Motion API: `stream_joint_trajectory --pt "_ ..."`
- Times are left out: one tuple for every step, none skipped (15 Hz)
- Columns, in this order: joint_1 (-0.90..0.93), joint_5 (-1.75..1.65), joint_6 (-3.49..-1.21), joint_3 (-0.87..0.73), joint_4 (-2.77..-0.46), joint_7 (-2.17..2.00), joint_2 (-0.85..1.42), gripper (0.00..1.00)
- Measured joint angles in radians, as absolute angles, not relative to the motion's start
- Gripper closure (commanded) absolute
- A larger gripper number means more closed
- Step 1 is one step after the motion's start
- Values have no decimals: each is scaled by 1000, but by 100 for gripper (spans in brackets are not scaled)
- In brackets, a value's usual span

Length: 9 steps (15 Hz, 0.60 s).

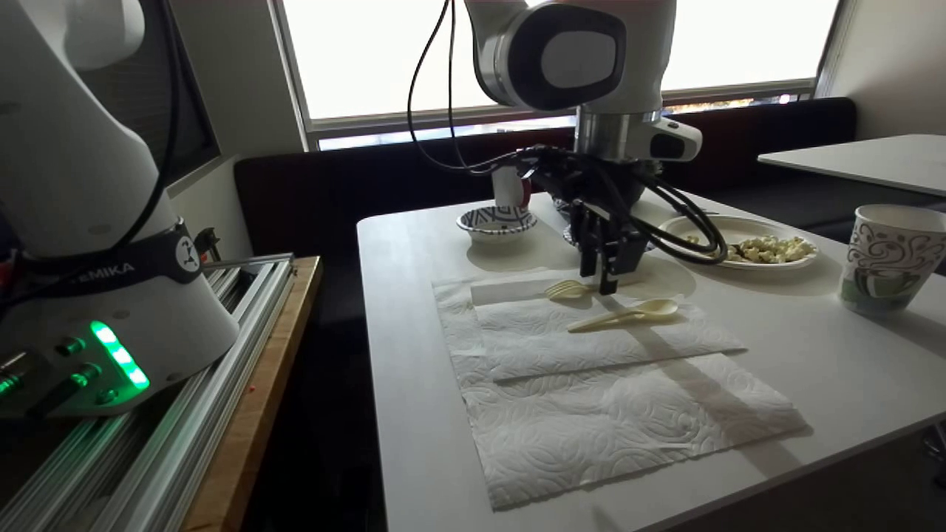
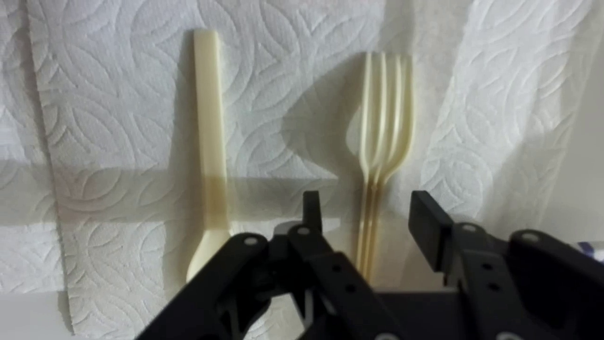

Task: Put the plastic fork into the coffee cup

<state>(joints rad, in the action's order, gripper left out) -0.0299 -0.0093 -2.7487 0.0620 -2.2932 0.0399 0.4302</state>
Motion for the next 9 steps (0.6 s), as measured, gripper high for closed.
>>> stream_joint_trajectory --pt "-35 -2 -2749 65 -2293 47 430 49" --pt "-41 7 -2749 69 -2293 55 430 50" --pt "-46 13 -2749 71 -2293 61 430 50" --pt "-50 16 -2749 72 -2293 67 430 50" --pt "-52 18 -2749 72 -2293 69 430 49" --pt "-53 18 -2749 72 -2293 70 430 49" --pt "-53 18 -2749 73 -2293 71 430 49" --pt "-53 18 -2749 75 -2293 71 430 51" --pt "-52 18 -2749 77 -2293 71 430 51"
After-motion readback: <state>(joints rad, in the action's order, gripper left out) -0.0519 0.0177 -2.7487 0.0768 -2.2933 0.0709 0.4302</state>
